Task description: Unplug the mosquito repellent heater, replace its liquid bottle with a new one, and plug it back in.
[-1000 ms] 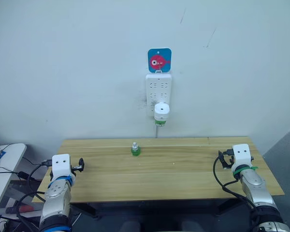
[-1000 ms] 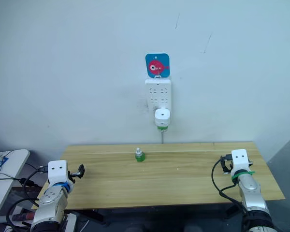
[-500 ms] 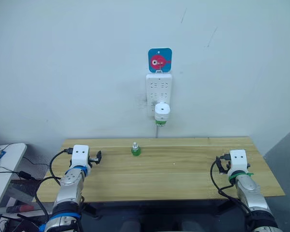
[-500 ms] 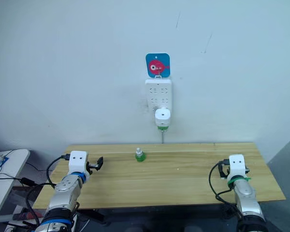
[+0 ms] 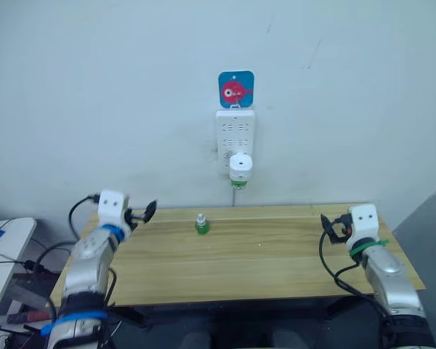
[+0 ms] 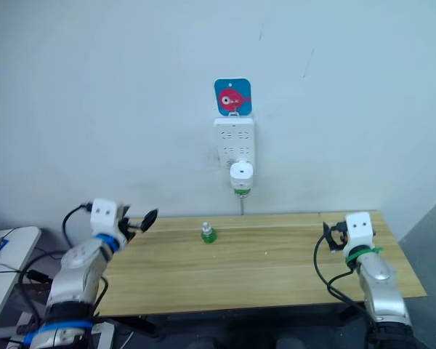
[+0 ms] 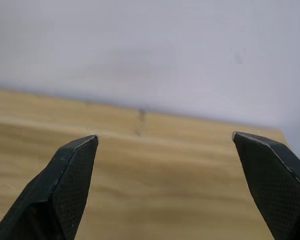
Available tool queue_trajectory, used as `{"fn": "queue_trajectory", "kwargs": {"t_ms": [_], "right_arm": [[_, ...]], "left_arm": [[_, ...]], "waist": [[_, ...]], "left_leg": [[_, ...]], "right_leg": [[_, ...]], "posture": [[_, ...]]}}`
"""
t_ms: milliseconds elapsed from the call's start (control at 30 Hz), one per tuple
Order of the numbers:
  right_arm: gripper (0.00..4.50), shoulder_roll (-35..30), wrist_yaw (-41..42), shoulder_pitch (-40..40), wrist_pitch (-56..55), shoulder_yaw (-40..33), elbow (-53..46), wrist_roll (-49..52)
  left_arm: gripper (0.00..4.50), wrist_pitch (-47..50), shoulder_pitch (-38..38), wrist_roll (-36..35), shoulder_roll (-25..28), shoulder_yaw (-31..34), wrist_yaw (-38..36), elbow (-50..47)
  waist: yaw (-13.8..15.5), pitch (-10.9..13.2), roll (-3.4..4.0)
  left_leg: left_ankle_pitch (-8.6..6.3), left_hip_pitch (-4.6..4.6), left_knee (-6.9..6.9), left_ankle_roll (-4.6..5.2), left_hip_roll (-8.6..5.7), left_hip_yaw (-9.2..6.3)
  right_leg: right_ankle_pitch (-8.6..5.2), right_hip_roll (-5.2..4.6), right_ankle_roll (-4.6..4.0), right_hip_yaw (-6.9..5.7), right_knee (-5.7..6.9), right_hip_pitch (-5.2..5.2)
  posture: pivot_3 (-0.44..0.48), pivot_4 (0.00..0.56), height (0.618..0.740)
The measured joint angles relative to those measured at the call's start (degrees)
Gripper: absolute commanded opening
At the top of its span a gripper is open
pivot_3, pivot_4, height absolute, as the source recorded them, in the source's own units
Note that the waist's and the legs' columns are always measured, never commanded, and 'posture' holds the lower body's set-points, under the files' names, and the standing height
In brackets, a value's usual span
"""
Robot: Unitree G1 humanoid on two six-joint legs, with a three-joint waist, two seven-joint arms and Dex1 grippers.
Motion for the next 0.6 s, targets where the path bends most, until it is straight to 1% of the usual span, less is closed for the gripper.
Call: {"fn": "queue_trajectory", "kwargs": {"t_ms": [33,67,100,133,233,367,500,600], "right_arm": [[4.50,-0.2,0.3,-0.2,0.4,0.0,-0.6,0.4],[4.50,-0.4,1.9,-2.2,1.9,0.1,-5.2,2.1],[4.50,-1.2,2.9,-2.5,3.8,-0.1,-8.1,3.4],[4.50,-3.2,4.9,-2.9,8.6,0.5,-11.5,5.1],[4.50,-4.1,7.0,-6.7,15.1,1.8,-18.1,8.3],[4.50,-4.1,8.0,-10.4,22.7,2.2,-24.5,13.0],[4.50,-3.5,8.1,-15.0,30.6,4.3,-28.8,17.9],[4.50,-3.1,8.0,-16.6,33.3,5.9,-31.1,19.5]], "left_arm": [[4.30,0.2,-0.6,-0.2,0.1,-0.2,-0.3,-0.2],[4.11,0.9,-4.5,-1.2,0.6,-0.7,-2.3,-3.0],[3.99,1.3,-6.9,-1.9,0.8,-1.3,-3.8,-4.3],[3.72,3.5,-11.2,-1.9,0.7,-3.2,-5.9,-2.9],[3.72,4.5,-17.0,-1.8,0.0,-6.6,-9.0,-1.1],[3.72,4.1,-21.1,-1.7,-1.1,-8.3,-12.1,2.7],[3.72,1.7,-26.5,-0.5,-3.6,-9.7,-14.2,11.7],[3.72,-0.5,-29.7,0.0,-4.4,-10.3,-16.4,16.8]], "waist": [[0.0,0.0,0.00],[-0.1,0.1,-0.04],[-0.3,0.1,-0.02],[-0.6,0.8,-0.07],[-1.4,1.0,-0.09],[-1.8,1.2,-0.14],[-1.8,1.8,-0.29],[-1.8,2.1,-0.41]], "left_leg": [[0.00,-0.02,0.03,0.00,0.00,0.00],[-0.01,0.01,0.08,0.01,0.01,-0.01],[-0.07,0.07,0.08,0.09,-0.01,0.05],[-0.06,-0.07,0.10,0.10,-0.05,0.06],[-0.06,-0.10,0.09,0.10,-0.05,0.05],[-0.07,-0.09,0.06,0.11,-0.05,0.05],[-0.07,-0.10,0.08,0.11,-0.05,0.03],[-0.07,-0.12,0.08,0.11,-0.05,0.01]], "right_leg": [[0.00,0.01,0.00,-0.01,0.00,0.00],[0.03,0.04,0.05,0.02,-0.02,0.06],[0.04,0.04,0.07,0.09,-0.06,0.12],[0.08,0.03,0.12,0.10,-0.04,-0.03],[0.08,0.03,0.12,0.10,-0.06,-0.04],[0.07,0.03,0.13,0.11,-0.14,-0.04],[0.08,0.03,0.13,0.09,-0.11,-0.06],[0.08,0.02,0.14,0.06,-0.11,-0.07]], "posture": [[-0.081,0.055,0.740],[-0.086,0.058,0.740],[-0.089,0.060,0.740],[-0.093,0.062,0.740],[-0.101,0.066,0.740],[-0.111,0.076,0.740],[-0.120,0.082,0.740],[-0.127,0.090,0.740]]}}
